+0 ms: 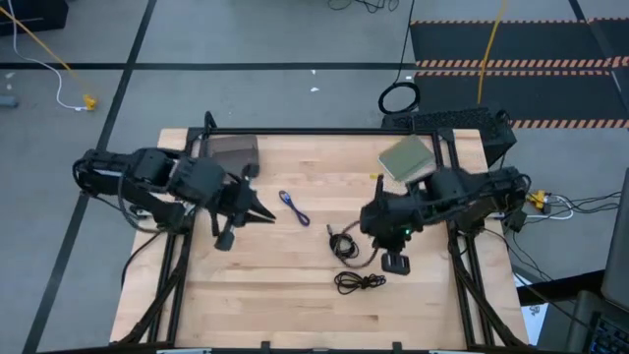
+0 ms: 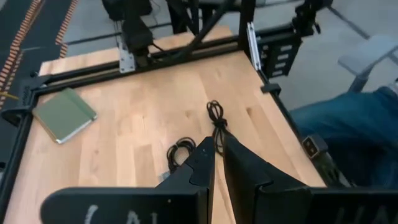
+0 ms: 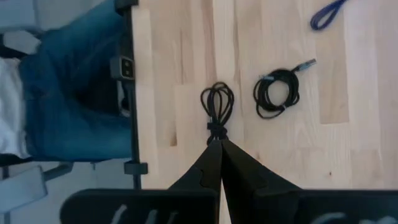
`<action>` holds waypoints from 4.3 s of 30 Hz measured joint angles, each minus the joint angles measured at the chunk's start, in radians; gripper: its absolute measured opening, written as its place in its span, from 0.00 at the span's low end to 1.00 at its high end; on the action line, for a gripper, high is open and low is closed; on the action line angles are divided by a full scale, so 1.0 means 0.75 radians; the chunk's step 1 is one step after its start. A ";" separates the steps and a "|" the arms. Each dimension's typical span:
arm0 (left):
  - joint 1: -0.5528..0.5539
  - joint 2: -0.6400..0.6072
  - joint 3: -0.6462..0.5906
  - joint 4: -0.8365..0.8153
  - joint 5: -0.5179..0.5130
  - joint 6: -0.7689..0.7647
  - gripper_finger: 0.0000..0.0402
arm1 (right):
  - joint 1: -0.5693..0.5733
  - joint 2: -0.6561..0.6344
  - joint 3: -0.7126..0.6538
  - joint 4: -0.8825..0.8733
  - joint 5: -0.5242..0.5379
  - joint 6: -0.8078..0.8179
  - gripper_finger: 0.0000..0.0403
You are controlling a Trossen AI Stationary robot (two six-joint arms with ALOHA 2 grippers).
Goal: Pick and place USB-C Cables
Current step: Put the bottom black charger cable into the black bin
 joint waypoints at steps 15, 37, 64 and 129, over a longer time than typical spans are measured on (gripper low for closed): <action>-0.142 0.036 -0.423 0.347 -0.126 -0.002 0.09 | 0.124 0.001 -0.582 0.282 -0.016 0.058 0.00; -0.137 0.035 -0.529 0.501 -0.163 0.031 0.09 | 0.199 0.001 -1.121 0.804 -0.025 -0.031 0.23; -0.136 0.035 -0.529 0.557 -0.163 0.092 0.09 | 0.281 0.000 -1.423 1.109 0.122 -0.190 0.64; -0.118 0.158 -0.527 0.927 -0.216 0.269 0.11 | 0.053 -0.615 -1.449 1.384 0.439 -0.622 0.07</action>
